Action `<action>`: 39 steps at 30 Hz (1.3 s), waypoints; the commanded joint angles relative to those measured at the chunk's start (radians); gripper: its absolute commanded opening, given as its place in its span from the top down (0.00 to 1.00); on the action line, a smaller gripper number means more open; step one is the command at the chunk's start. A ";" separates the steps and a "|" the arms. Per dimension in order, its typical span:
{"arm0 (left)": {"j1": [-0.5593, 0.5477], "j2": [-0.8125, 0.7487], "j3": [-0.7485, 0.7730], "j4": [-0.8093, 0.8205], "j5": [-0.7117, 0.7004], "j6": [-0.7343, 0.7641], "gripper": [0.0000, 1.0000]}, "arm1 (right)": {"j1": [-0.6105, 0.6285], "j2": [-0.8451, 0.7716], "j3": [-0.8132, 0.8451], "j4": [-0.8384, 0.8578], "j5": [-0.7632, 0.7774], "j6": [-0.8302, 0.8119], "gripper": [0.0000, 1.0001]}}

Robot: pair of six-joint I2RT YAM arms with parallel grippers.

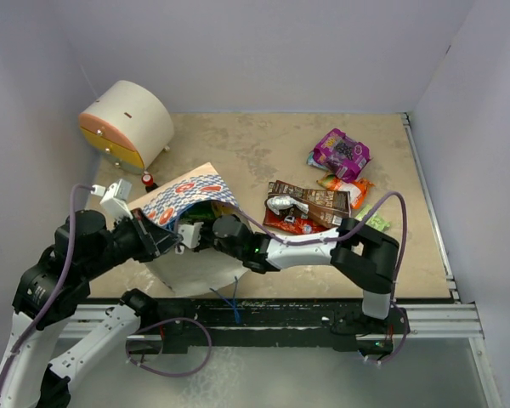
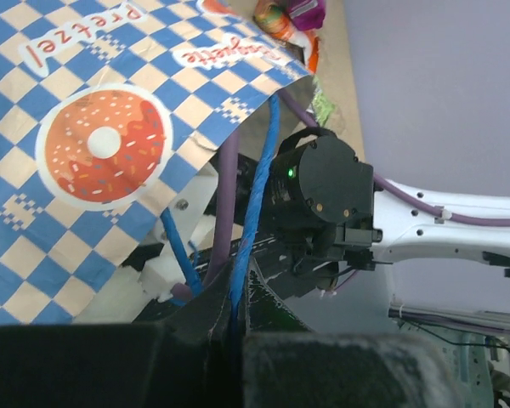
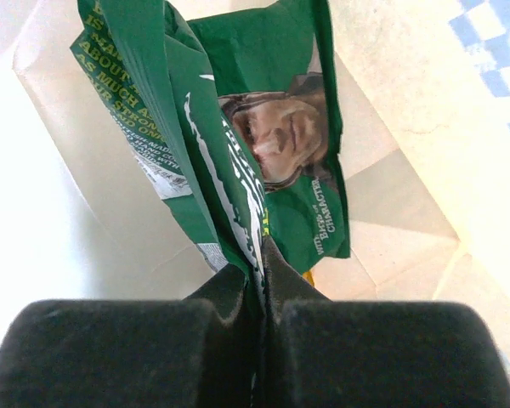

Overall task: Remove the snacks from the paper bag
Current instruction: Take out the snack from the paper bag.

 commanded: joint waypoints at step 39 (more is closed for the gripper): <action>0.001 0.107 0.081 0.026 -0.144 0.024 1.00 | 0.056 -1.107 0.271 -1.117 -0.054 0.902 1.00</action>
